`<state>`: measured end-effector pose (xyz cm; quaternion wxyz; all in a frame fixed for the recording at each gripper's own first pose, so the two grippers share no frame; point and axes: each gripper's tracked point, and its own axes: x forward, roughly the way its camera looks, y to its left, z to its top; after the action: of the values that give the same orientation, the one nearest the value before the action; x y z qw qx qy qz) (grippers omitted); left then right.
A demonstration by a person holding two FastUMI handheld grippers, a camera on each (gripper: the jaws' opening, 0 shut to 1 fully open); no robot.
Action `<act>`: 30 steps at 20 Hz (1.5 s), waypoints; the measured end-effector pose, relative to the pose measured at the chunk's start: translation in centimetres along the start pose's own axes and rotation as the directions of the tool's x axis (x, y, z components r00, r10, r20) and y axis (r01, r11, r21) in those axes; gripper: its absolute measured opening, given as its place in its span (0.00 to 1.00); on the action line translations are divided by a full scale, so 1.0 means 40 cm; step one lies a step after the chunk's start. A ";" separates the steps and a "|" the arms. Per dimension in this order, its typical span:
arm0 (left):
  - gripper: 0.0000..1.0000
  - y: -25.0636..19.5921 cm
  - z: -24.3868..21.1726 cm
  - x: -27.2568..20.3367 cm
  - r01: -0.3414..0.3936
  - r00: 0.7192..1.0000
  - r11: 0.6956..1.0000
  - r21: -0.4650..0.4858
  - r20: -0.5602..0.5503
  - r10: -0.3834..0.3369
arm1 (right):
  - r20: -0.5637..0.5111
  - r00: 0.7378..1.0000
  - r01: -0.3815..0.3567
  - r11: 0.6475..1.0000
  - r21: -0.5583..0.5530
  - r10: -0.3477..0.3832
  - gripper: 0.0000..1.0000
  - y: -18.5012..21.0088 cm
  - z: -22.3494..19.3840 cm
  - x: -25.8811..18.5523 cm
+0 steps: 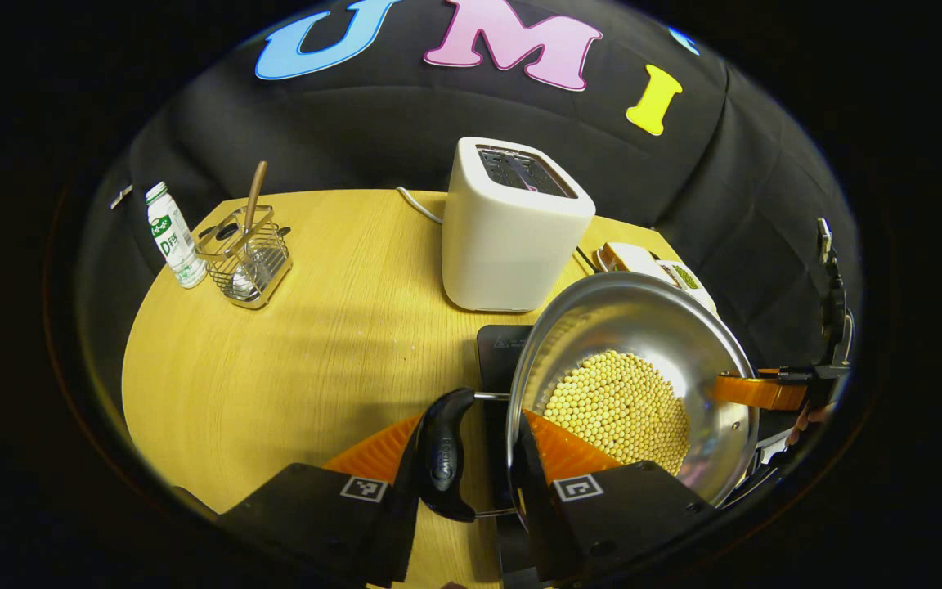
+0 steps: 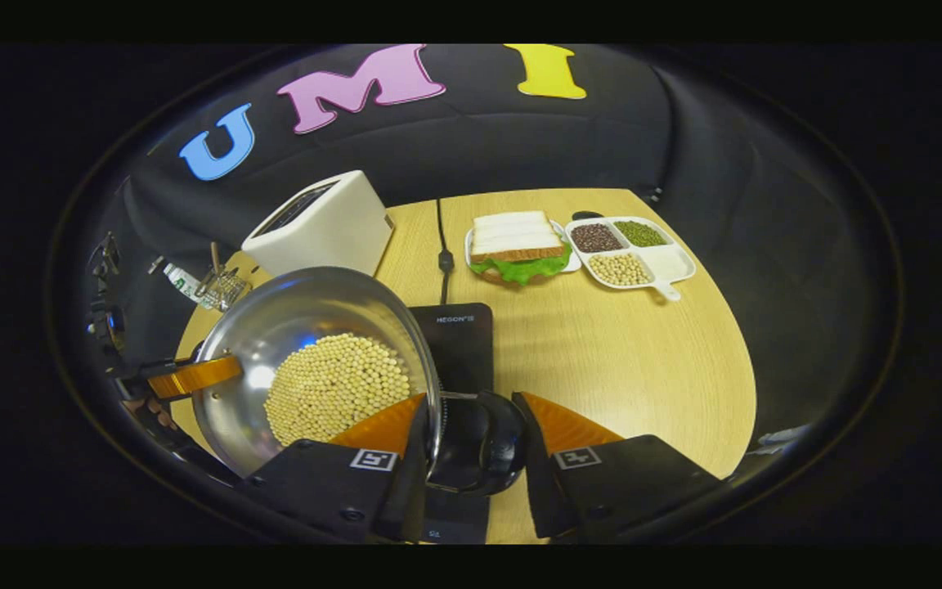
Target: First push the handle of the pot to place it horizontally, then grasp the pot with both hands and set it on the induction cooktop.
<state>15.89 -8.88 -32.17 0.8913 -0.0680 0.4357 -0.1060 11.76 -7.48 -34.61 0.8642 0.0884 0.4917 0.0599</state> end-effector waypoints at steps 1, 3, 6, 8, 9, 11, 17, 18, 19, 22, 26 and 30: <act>0.60 0.001 0.000 0.000 0.001 1.000 1.000 0.001 -0.002 -0.001 | 0.003 1.000 0.001 1.000 0.001 -0.001 0.55 -0.001 0.001 -0.001; 0.62 0.002 0.005 -0.002 -0.005 1.000 1.000 0.006 0.009 0.005 | 0.002 1.000 0.003 1.000 0.004 -0.003 0.58 -0.002 0.002 0.001; 0.71 -0.006 0.022 -0.010 -0.008 0.999 1.000 0.030 0.043 0.007 | 0.012 1.000 -0.002 1.000 0.029 0.001 0.64 0.003 0.010 -0.004; 0.84 -0.004 0.030 -0.016 -0.017 0.999 0.999 0.046 0.051 0.015 | 0.012 1.000 -0.018 0.998 0.058 0.017 0.88 0.014 0.017 -0.012; 0.87 0.001 0.028 -0.018 -0.027 0.998 0.998 0.049 0.049 0.024 | 0.017 1.000 -0.012 0.998 0.064 0.011 1.00 0.011 0.021 -0.009; 0.88 0.006 0.028 -0.020 -0.038 0.998 0.998 0.043 0.049 0.036 | 0.033 0.999 0.001 0.998 0.064 -0.003 0.99 0.003 0.030 -0.013; 0.88 0.001 0.049 -0.082 -0.035 0.993 0.999 0.026 0.112 0.032 | 0.129 0.991 0.032 0.998 0.049 -0.038 0.99 -0.001 0.067 -0.071; 0.87 0.001 0.058 -0.099 -0.037 0.990 0.999 0.031 0.134 0.033 | 0.152 0.987 0.040 0.998 0.046 -0.046 0.99 -0.002 0.076 -0.086; 0.88 -0.002 0.068 -0.119 -0.041 0.986 0.999 0.035 0.161 0.035 | 0.178 0.983 0.046 0.998 0.040 -0.053 0.99 0.000 0.085 -0.103; 0.89 -0.022 0.115 -0.197 -0.037 0.963 0.998 0.055 0.267 0.021 | 0.263 0.963 0.065 0.998 0.013 -0.066 0.99 0.010 0.118 -0.163; 0.95 -0.030 0.171 -0.293 -0.090 0.919 0.991 0.097 0.392 0.045 | 0.356 0.932 0.069 0.998 0.014 -0.069 0.99 0.034 0.155 -0.257; 0.96 -0.055 0.218 -0.404 -0.081 0.867 0.991 0.109 0.498 0.016 | 0.446 0.891 0.086 0.996 0.019 -0.086 0.99 0.054 0.195 -0.349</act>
<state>12.85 -6.74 -14.06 0.9780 -0.0253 0.1865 -0.0899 11.33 -8.77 -18.54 0.9558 0.0775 0.2836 0.0001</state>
